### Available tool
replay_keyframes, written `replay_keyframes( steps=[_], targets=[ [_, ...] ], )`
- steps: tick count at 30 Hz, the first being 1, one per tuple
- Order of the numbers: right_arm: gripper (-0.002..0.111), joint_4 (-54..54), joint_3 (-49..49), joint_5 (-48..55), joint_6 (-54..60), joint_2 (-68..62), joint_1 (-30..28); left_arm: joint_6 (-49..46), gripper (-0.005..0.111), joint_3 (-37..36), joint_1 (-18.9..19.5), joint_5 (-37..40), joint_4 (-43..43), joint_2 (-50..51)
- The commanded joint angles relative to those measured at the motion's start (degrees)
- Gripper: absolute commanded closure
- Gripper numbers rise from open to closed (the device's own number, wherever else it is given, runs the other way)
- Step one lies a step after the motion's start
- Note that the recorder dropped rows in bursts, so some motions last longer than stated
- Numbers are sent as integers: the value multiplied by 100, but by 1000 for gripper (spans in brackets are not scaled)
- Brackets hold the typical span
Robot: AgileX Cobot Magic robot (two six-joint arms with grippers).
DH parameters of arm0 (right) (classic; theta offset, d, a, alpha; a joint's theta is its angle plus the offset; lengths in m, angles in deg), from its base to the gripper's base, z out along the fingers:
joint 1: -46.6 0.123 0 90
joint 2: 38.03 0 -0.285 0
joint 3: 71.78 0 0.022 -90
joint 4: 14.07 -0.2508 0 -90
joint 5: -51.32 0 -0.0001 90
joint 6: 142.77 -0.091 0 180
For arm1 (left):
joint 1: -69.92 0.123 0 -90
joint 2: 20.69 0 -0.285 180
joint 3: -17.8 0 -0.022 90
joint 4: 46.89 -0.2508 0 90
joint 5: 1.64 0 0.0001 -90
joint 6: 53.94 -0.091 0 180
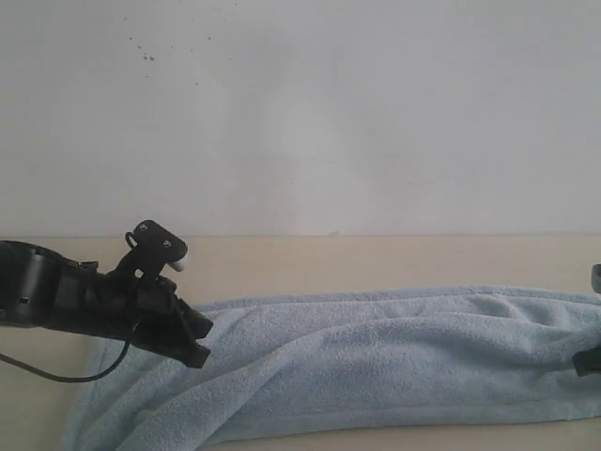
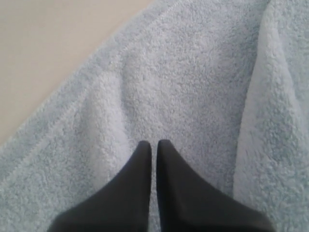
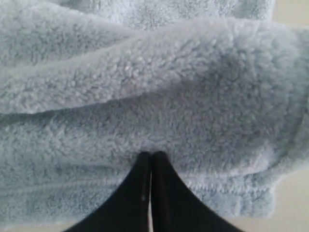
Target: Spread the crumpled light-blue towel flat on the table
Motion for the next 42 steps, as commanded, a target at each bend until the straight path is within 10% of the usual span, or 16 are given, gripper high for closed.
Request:
replay_keyframes(
  steps=[1,20,29,35,38,42],
  targets=[
    [109,25,11,-94,37,-159,9,-47,103,204,12,130,150,58],
    [109,307,11,1878,9,-175,9,-201,103,224,12,118,228,514],
    [109,3280,11,3486,-2762,427,9,-44,103,224,12,118,228,8],
    [109,253,11,2230,-1170,1631,148,59,103,224,12,118,228,-332],
    [109,-2866,11,2592,1624,1597,1001,260,103,224,12,118,228,-391],
    [109,-3303,21,1715,1821,1357,2635,259,103,224,12,118,228,-449]
  ],
)
